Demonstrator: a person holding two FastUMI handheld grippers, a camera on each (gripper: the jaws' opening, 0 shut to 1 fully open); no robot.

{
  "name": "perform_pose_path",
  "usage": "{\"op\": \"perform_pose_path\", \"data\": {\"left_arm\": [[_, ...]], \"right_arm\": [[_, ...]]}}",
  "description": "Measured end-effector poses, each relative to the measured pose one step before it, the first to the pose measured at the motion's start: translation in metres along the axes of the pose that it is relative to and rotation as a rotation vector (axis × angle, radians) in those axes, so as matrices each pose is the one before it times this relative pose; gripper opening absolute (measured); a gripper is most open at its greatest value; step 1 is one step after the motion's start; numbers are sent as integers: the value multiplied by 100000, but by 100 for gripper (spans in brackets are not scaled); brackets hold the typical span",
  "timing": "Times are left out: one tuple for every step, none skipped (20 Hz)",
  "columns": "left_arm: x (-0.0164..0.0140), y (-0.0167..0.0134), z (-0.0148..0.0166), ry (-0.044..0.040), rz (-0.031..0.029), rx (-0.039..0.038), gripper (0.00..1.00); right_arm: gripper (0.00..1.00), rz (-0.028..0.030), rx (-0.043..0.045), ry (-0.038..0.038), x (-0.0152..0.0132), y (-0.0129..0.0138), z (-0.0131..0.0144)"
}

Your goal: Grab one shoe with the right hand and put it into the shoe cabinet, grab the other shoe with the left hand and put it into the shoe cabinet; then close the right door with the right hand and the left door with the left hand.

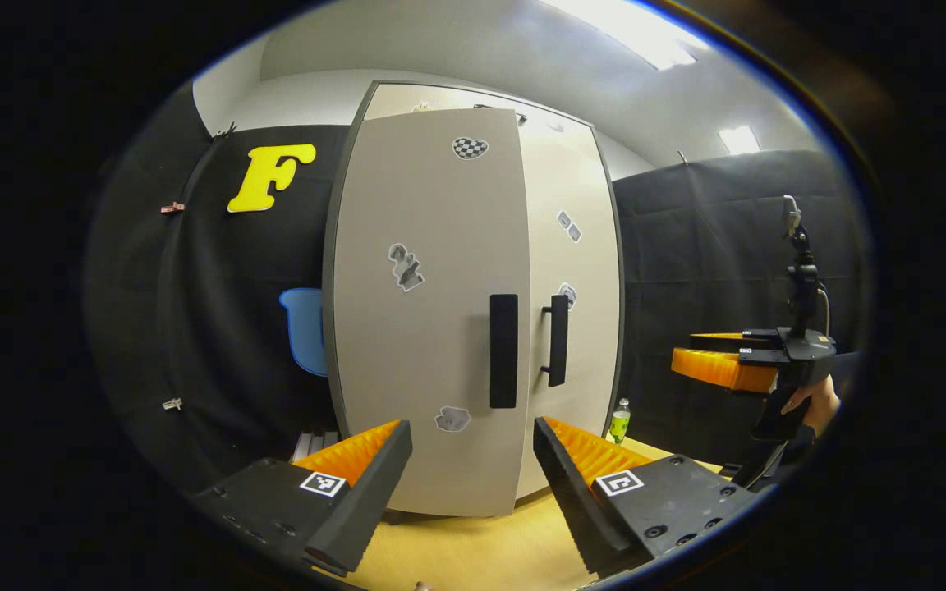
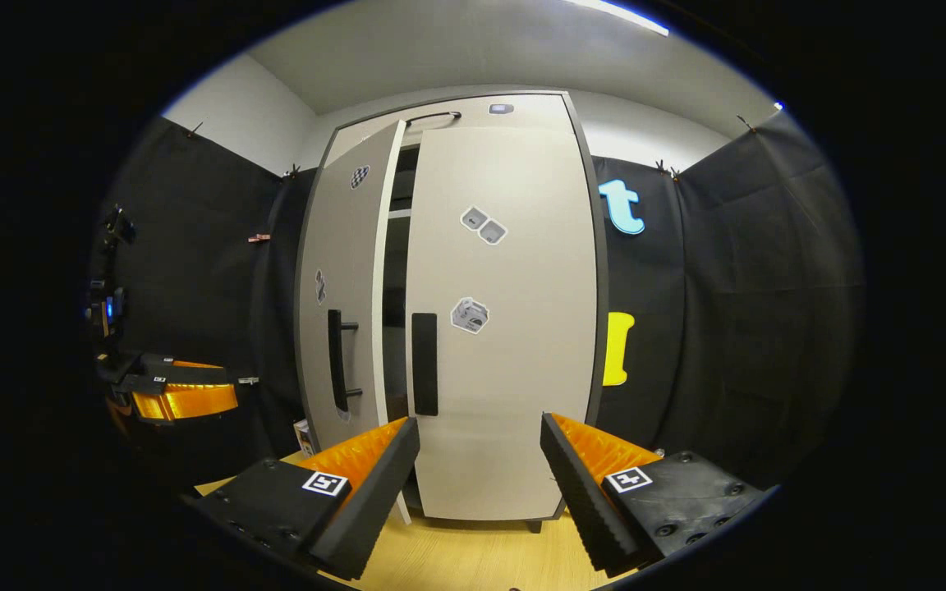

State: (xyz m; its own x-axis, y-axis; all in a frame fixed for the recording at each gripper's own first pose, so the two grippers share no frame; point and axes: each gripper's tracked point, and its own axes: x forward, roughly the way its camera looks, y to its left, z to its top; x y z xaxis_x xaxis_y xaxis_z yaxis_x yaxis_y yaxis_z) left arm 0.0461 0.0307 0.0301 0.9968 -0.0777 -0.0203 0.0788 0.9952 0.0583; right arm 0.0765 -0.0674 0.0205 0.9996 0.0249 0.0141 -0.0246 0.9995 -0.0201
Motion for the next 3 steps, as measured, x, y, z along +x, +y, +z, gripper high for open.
{"op": "perform_pose_path", "data": {"left_arm": [[3, -6, 121, -192, -26, -165, 94], [150, -13, -8, -181, -222, -197, 95], [59, -142, 108, -380, -157, -213, 95]], "right_arm": [[98, -64, -293, -143, 64, -33, 38], [98, 20, -201, -44, 57, -67, -45], [98, 209, -35, 62, 89, 17, -96]]}}
